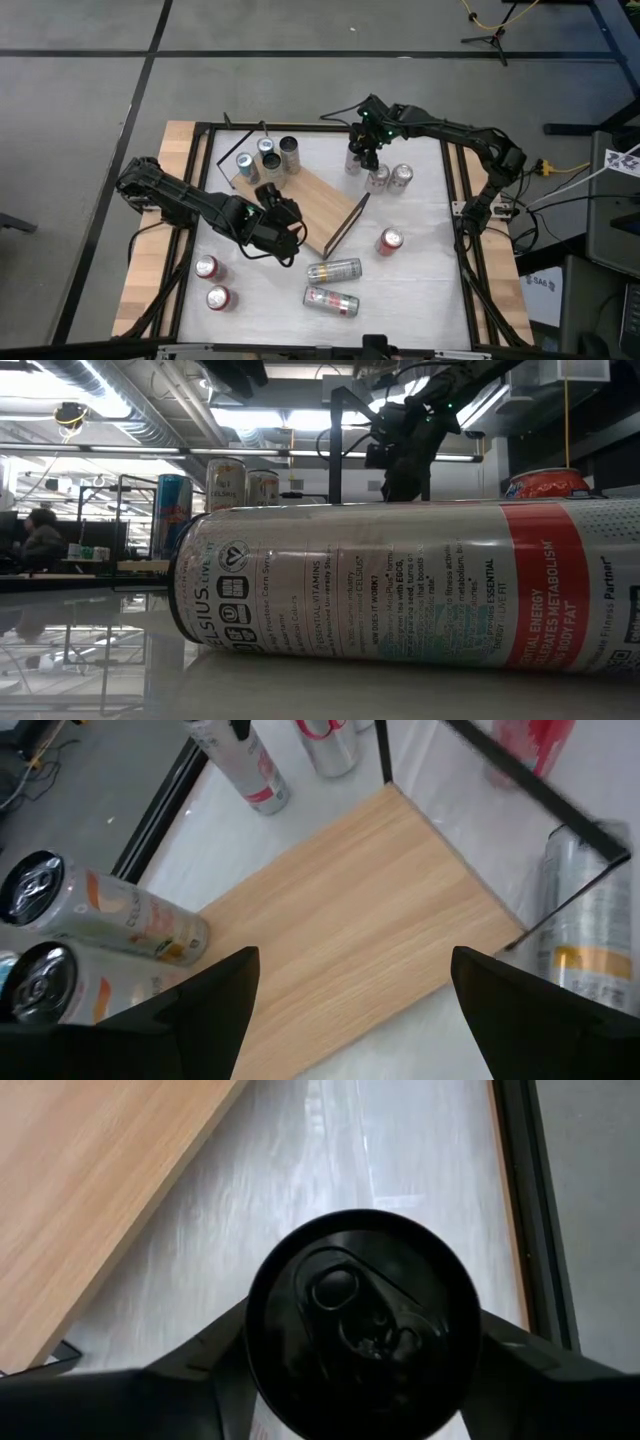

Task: Place canned beverage on shelf
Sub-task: Put the top white-pink soda can on the shelf

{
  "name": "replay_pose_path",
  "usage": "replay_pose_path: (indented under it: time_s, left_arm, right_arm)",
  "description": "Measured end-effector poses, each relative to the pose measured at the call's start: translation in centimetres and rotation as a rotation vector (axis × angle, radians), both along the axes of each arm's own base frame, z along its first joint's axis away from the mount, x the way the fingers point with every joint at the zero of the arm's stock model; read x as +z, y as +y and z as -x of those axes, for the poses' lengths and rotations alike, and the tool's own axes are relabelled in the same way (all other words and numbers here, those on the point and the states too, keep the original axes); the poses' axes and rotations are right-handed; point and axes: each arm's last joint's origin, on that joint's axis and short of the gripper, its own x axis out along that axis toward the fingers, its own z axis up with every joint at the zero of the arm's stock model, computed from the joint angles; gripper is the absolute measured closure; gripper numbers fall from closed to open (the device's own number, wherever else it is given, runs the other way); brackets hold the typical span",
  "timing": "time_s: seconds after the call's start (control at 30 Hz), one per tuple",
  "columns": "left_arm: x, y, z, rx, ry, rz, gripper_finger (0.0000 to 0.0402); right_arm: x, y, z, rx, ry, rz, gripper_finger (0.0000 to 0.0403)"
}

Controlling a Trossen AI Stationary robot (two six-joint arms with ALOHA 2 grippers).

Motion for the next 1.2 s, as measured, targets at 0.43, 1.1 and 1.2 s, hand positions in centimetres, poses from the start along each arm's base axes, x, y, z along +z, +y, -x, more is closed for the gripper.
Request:
replay_pose_path:
  time_s: [0.43, 1.1, 1.2]
  left_arm:
    - [1.5, 0.8, 1.8, 0.01, 0.0, -0.02, 0.008]
    - [5.2, 2.6, 6.2, 0.024, -0.074, -0.038, 0.008]
    - [5.2, 2.6, 6.3, 0.009, -0.065, -0.054, 0.008]
  right_arm:
    - [6.6, 3.4, -3.1, 0.095, -0.095, 0.101, 0.0156]
    - [7.9, 7.2, -7.1, 0.189, -0.277, 0.008, 0.0155]
    - [7.2, 6.9, -7.8, 0.172, -0.291, -0.032, 0.0155]
